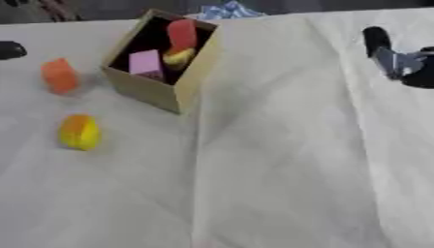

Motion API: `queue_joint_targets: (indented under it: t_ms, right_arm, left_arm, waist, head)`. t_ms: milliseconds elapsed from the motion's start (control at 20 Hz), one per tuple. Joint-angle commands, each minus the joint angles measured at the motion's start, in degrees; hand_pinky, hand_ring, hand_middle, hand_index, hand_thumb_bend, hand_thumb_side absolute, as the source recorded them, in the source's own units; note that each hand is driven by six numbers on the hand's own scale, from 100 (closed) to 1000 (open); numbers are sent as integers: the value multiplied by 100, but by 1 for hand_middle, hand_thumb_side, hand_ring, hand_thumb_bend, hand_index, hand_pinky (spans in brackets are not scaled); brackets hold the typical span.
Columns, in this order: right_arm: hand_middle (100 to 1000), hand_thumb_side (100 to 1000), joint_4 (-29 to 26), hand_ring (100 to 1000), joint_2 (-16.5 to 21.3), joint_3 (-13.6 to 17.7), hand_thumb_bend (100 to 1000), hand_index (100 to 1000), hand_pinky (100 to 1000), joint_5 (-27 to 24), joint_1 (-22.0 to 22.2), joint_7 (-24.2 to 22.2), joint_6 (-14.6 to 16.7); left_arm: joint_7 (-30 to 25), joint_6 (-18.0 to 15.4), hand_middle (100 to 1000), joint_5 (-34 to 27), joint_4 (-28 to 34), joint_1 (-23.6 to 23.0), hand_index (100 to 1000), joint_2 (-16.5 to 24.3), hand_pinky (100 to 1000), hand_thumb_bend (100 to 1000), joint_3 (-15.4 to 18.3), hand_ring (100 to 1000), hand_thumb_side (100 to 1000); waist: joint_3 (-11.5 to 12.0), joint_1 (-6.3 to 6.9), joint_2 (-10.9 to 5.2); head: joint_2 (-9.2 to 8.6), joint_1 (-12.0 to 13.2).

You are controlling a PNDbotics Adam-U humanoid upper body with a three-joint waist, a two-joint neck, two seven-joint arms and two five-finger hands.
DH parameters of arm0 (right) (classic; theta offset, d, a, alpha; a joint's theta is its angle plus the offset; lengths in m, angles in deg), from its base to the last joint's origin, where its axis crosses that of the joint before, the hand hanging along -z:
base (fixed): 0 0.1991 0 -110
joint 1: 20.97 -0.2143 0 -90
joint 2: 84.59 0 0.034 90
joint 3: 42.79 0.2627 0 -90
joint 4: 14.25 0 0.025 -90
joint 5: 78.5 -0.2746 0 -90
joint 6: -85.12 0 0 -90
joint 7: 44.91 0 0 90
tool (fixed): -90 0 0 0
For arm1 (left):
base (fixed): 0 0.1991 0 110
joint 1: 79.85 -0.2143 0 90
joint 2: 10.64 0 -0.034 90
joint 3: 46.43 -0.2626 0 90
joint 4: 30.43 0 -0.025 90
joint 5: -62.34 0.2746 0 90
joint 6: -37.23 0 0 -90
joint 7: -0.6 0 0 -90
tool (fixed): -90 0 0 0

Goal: Pick up objects on the table and place them in the box.

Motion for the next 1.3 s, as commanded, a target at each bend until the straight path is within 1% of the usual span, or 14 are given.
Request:
queue_joint_targets:
  t_ms: [50, 150, 300, 450, 550, 650, 750, 1100, 1300]
  right_arm:
    - [740, 434, -86, 839, 193, 100, 100, 838, 890, -6, -55, 53, 4]
    - [738, 439, -86, 838, 186, 92, 100, 837, 889, -11, -69, 59, 7]
    - [737, 443, -86, 837, 165, 72, 100, 836, 889, -21, -91, 49, 13]
    - [736, 446, -86, 832, 149, 59, 100, 834, 889, -29, -101, 38, 19]
    - [735, 450, -86, 830, 137, 54, 100, 833, 888, -32, -104, 31, 17]
    - [735, 453, -86, 829, 124, 54, 100, 832, 888, -32, -103, 27, 11]
    - [733, 455, -86, 828, 109, 55, 100, 831, 888, -37, -100, 26, 4]
    - [729, 460, -86, 825, 54, 55, 100, 828, 887, -80, -116, 32, 7]
    - [728, 463, -86, 824, 25, 56, 100, 828, 887, -99, -126, 26, 12]
  left_arm:
    - [-414, -19, 728, -139, 181, 23, 881, 237, 814, 571, -274, 744, 672]
    - [-497, 128, 728, -227, 368, -45, 881, 312, 813, 584, -439, 743, 663]
    - [-532, 432, 737, -333, 531, -70, 887, 337, 818, 594, -668, 750, 655]
    - [-610, 709, 754, -407, 533, -11, 906, 280, 828, 616, -842, 767, 628]
    - [-631, 835, 756, -377, 509, 37, 907, 219, 830, 630, -929, 770, 605]
    - [-673, 907, 755, -316, 509, 73, 895, 168, 828, 639, -1002, 774, 567]
    - [-707, 957, 758, -181, 507, 94, 893, 125, 828, 642, -1059, 778, 555]
    - [-871, 1090, 760, 215, 236, 37, 866, -59, 822, 639, -1240, 782, 534]
    - [-947, 1094, 759, 395, -7, -41, 849, -156, 818, 646, -1283, 783, 520]
  waist:
    - [2, 10, -115]
    - [-2, 24, -112]
    - [-9, 36, -115]
    - [-4, 40, -120]
    - [-2, 38, -120]
    - [-1, 40, -119]
    - [-1, 41, -115]
    - [-26, 43, -103]
    - [-41, 38, -93]
  head:
    - [-8, -9]
    - [-12, -10]
    - [-21, 2]
    - [-14, 13]
    - [-7, 17]
    - [-1, 19]
    - [-1, 22]
    - [-16, 48]
    - [-21, 61]
